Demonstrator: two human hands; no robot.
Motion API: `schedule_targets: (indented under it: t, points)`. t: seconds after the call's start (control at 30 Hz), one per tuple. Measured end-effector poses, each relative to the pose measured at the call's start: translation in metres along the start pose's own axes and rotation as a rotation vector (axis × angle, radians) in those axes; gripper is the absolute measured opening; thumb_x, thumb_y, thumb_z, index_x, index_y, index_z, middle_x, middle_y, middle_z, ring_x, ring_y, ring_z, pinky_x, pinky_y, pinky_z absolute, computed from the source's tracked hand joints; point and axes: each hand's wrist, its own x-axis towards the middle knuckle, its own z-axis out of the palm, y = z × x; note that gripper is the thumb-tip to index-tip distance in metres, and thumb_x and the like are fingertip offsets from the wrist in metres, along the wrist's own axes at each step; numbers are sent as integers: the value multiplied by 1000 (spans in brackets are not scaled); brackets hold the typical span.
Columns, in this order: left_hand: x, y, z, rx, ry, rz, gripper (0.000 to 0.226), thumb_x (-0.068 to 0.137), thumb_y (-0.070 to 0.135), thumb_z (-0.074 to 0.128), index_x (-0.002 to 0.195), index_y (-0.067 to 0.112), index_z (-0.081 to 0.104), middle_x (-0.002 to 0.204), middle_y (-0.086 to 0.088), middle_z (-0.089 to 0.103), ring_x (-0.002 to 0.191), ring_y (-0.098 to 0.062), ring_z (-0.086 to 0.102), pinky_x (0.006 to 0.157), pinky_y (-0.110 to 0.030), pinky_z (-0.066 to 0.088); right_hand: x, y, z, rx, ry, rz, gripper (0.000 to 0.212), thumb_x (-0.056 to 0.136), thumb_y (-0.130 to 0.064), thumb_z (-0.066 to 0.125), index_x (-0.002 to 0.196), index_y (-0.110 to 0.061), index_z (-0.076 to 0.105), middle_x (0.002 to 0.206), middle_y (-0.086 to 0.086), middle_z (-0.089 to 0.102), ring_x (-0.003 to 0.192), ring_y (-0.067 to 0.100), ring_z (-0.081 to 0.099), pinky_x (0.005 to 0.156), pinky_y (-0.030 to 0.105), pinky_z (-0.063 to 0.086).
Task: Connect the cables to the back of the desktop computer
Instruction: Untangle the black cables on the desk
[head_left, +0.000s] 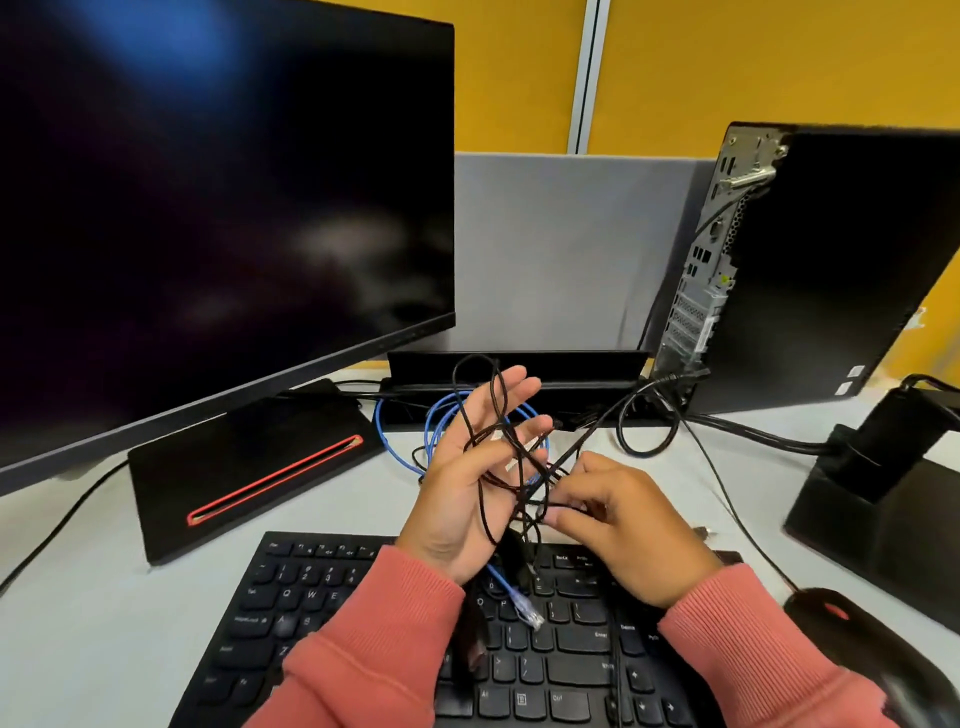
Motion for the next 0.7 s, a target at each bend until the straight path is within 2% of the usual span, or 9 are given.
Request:
schedule_targets:
  t: [0.13, 0.2, 0.27, 0.3, 0.37, 0.43, 0.53, 0.7]
  points:
    - [4, 1, -8, 82, 41, 1, 59, 87, -8, 54, 141, 15, 60, 144, -8, 62, 109, -21, 66, 90, -35, 51, -5, 7, 10, 196, 202, 29, 15, 89, -23, 77, 79, -34, 81, 69, -11, 62, 66, 7, 57, 64, 16, 40]
    - [6, 1, -12, 37, 11, -16, 64, 83, 0, 51, 146, 14, 56, 149, -7, 58, 114, -24, 66, 94, -37, 51, -5, 12, 10, 262, 289, 72, 13, 88, -24, 77, 81, -33, 83, 70, -7, 68, 67, 9, 62, 65, 24, 47]
    - [6, 1, -13, -30, -41, -42, 68, 83, 3, 49, 150, 13, 50, 153, -5, 54, 124, -31, 64, 105, -43, 49, -6, 16, 8, 305, 341, 104, 11, 88, -23, 77, 82, -31, 83, 75, 0, 73, 75, 20, 67, 72, 36, 52]
    - [5, 1, -13, -38, -61, -48, 69, 83, 3, 53, 152, 13, 48, 155, -4, 52, 128, -33, 62, 110, -44, 49, -7, 17, 8, 312, 346, 115, 11, 88, -23, 78, 83, -31, 83, 76, 2, 73, 77, 23, 68, 74, 38, 52]
    - [6, -3, -10, 20, -64, -54, 65, 88, 2, 61, 151, 14, 48, 155, 1, 53, 131, -33, 61, 110, -40, 50, -8, 18, 8, 286, 334, 120, 10, 88, -23, 78, 83, -30, 82, 75, -3, 72, 73, 20, 66, 71, 38, 52]
    - [6, -6, -6, 100, -47, -57, 57, 94, 5, 63, 149, 13, 51, 153, 2, 55, 131, -33, 62, 107, -36, 52, -9, 18, 10, 227, 317, 108, 8, 87, -23, 79, 84, -30, 82, 74, -10, 70, 67, 13, 62, 66, 30, 50]
    - [5, -8, -5, 202, -23, -50, 48, 95, 9, 67, 142, 10, 58, 147, -3, 60, 131, -33, 62, 110, -39, 49, -9, 15, 11, 167, 328, 90, 6, 84, -25, 81, 86, -31, 81, 75, -17, 69, 68, 10, 61, 63, 22, 48]
    - [3, -10, -3, 401, -4, 12, 40, 90, 11, 69, 130, 9, 66, 136, -4, 68, 122, -30, 67, 105, -37, 54, -12, 6, 8, 267, 319, 80, 30, 80, -14, 84, 90, -40, 74, 78, -13, 71, 66, 10, 63, 66, 27, 56]
